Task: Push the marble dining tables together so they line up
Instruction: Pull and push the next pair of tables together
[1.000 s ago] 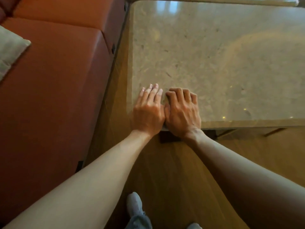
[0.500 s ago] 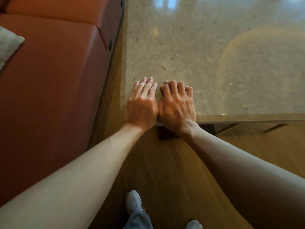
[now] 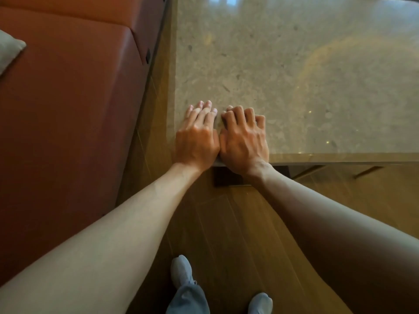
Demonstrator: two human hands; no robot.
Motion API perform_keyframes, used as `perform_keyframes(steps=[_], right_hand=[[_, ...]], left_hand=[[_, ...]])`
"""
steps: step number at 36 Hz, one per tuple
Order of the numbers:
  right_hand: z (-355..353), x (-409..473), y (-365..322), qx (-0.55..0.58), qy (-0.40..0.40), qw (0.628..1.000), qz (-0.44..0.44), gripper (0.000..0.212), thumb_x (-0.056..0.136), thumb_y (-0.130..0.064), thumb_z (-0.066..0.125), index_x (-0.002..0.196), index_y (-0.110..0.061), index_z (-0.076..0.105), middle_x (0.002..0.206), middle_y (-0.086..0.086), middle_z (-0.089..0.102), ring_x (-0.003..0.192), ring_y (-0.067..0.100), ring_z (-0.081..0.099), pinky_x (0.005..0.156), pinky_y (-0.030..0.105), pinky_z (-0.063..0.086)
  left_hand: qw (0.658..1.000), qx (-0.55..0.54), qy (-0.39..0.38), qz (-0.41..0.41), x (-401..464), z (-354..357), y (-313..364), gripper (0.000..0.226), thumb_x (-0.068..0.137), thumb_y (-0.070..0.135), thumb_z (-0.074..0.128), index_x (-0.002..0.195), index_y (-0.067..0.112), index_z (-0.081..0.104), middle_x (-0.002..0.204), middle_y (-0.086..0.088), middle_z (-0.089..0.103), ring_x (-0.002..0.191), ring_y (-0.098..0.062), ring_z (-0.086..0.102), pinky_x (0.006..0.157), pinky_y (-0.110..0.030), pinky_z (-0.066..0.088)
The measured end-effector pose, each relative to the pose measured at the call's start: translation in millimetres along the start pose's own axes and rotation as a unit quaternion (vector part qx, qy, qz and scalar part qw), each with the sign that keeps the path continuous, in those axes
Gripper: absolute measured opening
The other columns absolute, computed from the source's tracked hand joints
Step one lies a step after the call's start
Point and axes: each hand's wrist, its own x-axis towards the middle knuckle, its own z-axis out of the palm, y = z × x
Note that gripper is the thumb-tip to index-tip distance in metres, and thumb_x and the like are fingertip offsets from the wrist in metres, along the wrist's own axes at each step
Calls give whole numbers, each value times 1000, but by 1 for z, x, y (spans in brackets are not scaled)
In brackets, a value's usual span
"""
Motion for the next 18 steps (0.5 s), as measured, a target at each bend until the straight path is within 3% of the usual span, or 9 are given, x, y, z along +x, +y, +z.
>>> perform_keyframes(steps=[4,8,11,13,18], right_hand=[[-14,4,-5,30,-43,998,42,42,94,-32,39,123,-11,60,128,9,58,115,30,53,96,43,40],[-51,21,-21,231,-95,952,178,38,97,-30,51,130,-13,59,132,7,56,123,23,51,106,44,43],[-88,32,-41,382,-56,877,286,35,100,-27,54,132,-13,60,134,5,58,116,16,58,100,39,53],[-113,42,-56,435,-26,841,321,34,102,-27,54,132,-15,60,131,3,61,114,14,60,98,38,55],[-176,78,-82,512,71,793,322,32,102,-26,50,128,-14,63,123,-1,65,113,16,63,102,40,53]], left_hand=[[988,-114,-83,-68,8,-14,0,47,84,11,49,130,7,60,145,-11,54,140,-30,43,118,-39,31],[913,-322,-137,-208,23,-57,-3,41,90,15,58,130,16,58,133,-5,59,125,-23,54,103,-32,45],[860,-413,-136,-266,35,-102,-5,30,97,12,57,126,17,60,124,0,61,122,-21,57,98,-31,50],[846,-443,-117,-273,46,-138,-6,28,99,16,54,126,16,61,123,1,62,118,-17,59,98,-34,53],[828,-496,-40,-257,93,-221,0,23,102,12,49,120,9,63,118,-5,66,114,-24,63,99,-43,54]])
